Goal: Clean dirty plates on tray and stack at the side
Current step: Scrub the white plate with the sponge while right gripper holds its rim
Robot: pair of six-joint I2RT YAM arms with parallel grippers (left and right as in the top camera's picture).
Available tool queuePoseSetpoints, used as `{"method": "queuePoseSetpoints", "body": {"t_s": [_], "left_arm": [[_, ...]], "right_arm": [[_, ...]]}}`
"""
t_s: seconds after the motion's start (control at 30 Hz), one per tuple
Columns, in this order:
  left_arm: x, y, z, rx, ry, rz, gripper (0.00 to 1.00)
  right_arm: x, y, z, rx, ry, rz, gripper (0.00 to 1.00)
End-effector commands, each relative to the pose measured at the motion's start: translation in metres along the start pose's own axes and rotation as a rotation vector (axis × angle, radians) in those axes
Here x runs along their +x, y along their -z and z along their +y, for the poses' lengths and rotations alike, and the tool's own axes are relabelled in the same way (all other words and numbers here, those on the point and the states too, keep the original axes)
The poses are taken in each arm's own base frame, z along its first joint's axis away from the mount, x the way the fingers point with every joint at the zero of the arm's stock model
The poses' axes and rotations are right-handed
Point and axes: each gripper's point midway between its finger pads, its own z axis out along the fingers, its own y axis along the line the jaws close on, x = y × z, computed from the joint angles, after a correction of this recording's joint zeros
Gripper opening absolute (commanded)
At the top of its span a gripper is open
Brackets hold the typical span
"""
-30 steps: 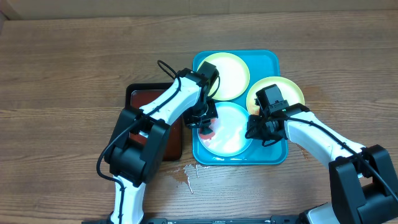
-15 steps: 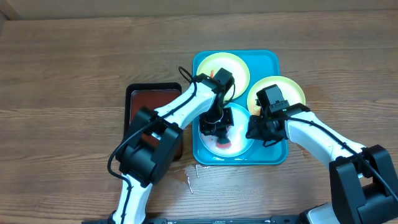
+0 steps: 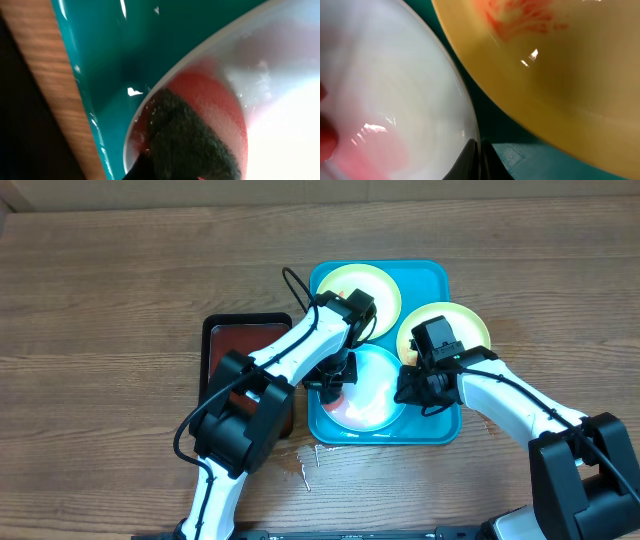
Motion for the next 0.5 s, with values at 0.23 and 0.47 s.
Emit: {"method": "queuePoseSetpoints", "body": {"t_s": [0.23, 0.47], "left_arm": [[0.002, 0.013, -0.077, 0.417, -0.132, 0.094, 0.04], [0.030, -0.007, -0.111, 0.433, -0.196, 0.152, 0.04]], "right_arm": [[0.001, -0.001, -0.004, 0.019, -0.003, 0.000, 0.04], [0.004, -0.001, -0.004, 0.020, -0.005, 0.012, 0.04]]}}
